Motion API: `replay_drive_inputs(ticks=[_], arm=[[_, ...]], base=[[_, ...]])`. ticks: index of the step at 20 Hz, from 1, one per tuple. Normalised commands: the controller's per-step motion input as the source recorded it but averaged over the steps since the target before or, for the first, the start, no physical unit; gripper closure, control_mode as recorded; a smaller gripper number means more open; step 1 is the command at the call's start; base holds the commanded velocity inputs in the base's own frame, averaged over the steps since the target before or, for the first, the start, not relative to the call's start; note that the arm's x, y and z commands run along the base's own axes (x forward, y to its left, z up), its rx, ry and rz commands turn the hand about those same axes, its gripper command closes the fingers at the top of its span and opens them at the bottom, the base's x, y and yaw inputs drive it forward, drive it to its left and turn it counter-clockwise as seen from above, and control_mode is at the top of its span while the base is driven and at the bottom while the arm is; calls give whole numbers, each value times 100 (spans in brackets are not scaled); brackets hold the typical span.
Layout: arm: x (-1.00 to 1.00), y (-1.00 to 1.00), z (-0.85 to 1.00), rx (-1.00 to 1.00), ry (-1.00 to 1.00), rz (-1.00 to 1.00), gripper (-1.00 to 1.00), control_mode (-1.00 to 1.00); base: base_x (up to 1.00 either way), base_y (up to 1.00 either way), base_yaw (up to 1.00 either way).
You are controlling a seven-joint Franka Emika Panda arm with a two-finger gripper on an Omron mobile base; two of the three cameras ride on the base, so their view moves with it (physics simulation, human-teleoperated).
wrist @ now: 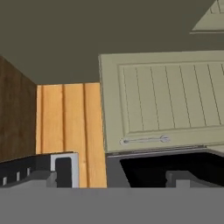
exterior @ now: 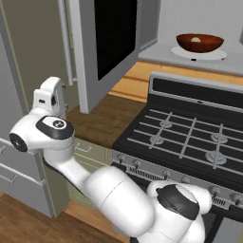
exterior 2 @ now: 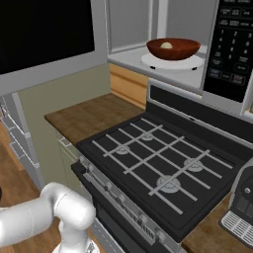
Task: Pick the mushroom from the sink and place it in the bowl. Then pick the bowl and place it in the microwave. Then close the microwave door and press the start button.
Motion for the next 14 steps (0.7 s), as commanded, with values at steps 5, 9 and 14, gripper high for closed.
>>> replay_drive_inputs(ticks=[5, 9, 14], arm=[[12, -77, 1, 13, -16, 0, -100, -100], [-1, -56, 4, 16, -20, -3, -100, -100], [-2, -33, 41, 9, -29, -17, -100, -100]], base=[[0, 0, 0], [0, 0, 0], [0, 0, 0]])
